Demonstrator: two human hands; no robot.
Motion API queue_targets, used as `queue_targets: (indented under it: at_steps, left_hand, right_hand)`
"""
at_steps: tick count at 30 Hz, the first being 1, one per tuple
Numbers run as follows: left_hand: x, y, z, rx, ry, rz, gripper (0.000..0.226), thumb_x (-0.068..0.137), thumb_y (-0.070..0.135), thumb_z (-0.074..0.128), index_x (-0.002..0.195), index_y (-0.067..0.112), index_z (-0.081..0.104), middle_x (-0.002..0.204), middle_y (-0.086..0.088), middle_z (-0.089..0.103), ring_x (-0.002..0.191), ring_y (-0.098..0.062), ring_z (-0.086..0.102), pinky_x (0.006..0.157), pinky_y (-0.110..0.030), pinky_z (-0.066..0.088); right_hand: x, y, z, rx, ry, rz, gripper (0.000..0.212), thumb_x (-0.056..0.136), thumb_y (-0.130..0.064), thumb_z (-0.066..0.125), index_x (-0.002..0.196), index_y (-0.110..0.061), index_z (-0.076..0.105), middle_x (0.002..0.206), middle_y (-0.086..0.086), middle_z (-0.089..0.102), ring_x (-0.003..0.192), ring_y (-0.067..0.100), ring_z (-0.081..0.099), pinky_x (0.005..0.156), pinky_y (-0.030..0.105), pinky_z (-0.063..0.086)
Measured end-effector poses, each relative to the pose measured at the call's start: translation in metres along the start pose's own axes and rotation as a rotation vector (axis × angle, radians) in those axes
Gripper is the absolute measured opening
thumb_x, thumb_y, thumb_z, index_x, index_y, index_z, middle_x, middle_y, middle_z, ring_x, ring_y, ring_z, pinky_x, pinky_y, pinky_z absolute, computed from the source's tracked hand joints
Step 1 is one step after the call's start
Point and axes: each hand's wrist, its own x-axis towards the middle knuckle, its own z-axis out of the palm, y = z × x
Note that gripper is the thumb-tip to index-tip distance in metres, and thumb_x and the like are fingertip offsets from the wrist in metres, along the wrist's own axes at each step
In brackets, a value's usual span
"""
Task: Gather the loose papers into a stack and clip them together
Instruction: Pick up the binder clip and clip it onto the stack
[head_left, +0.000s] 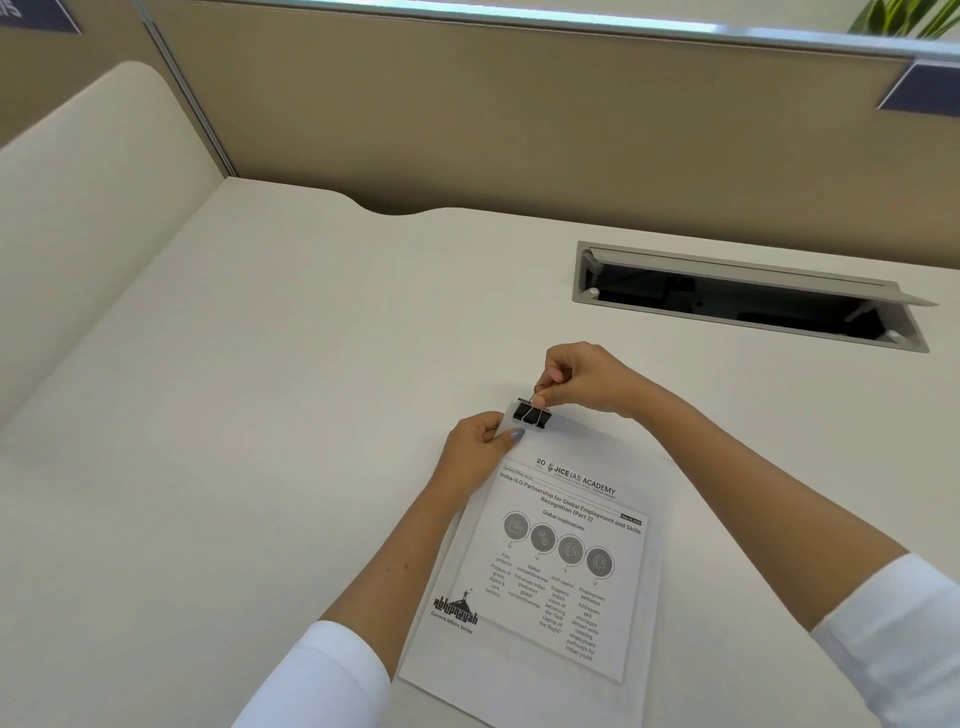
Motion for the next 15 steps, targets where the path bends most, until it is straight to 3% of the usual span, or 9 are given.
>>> queue_targets:
  at_steps: [4,7,10,13,15]
  left_hand:
    - [0.001,-0.001,0.000,-0.010,-0.008,-0.004,0.042,0.068,0.050,0.069,0.086,0.013,0.068,0.095,-0.031,0.068,0.076,-0.022,0.058,0.076,-0.041,0.048]
    - [0.002,-0.003,-0.001,-0.007,-0.015,-0.012,0.046,0.067,0.051,0.070,0.087,0.010,0.067,0.094,-0.031,0.067,0.077,-0.022,0.058,0.077,-0.044,0.049]
    - [0.005,-0.006,-0.002,-0.007,-0.015,-0.023,0.052,0.068,0.053,0.072,0.089,0.006,0.065,0.088,-0.022,0.068,0.077,-0.022,0.057,0.082,-0.054,0.051]
    - [-0.001,0.002,-0.002,-0.011,-0.014,-0.036,0.038,0.072,0.044,0.073,0.088,0.010,0.070,0.092,-0.021,0.072,0.079,-0.024,0.062,0.085,-0.056,0.051]
    - [-0.004,0.006,-0.001,-0.044,-0.019,-0.036,0.019,0.081,0.030,0.071,0.090,0.013,0.072,0.096,-0.020,0.074,0.084,-0.028,0.067,0.086,-0.055,0.052]
  right_hand:
    - [0.003,0.003,-0.002,0.050,-0.047,0.020,0.044,0.075,0.008,0.074,0.062,-0.014,0.039,0.083,0.016,0.067,0.077,0.017,0.067,0.064,0.014,0.050]
    - [0.003,0.004,-0.004,0.080,-0.089,0.038,0.040,0.076,0.007,0.074,0.064,-0.013,0.041,0.088,0.017,0.067,0.078,0.012,0.068,0.066,0.013,0.052]
    - [0.001,0.004,-0.002,0.125,-0.103,0.053,0.026,0.076,0.004,0.075,0.076,-0.009,0.052,0.096,0.018,0.067,0.087,0.018,0.067,0.073,0.017,0.056]
    - [-0.002,0.010,-0.002,0.116,-0.157,0.111,0.037,0.072,-0.009,0.082,0.099,-0.015,0.057,0.106,0.010,0.068,0.091,0.019,0.066,0.088,0.030,0.053]
    - [-0.005,0.016,-0.003,0.036,-0.200,0.164,0.038,0.073,-0.013,0.082,0.102,-0.018,0.058,0.101,0.005,0.069,0.091,0.019,0.065,0.091,0.034,0.049]
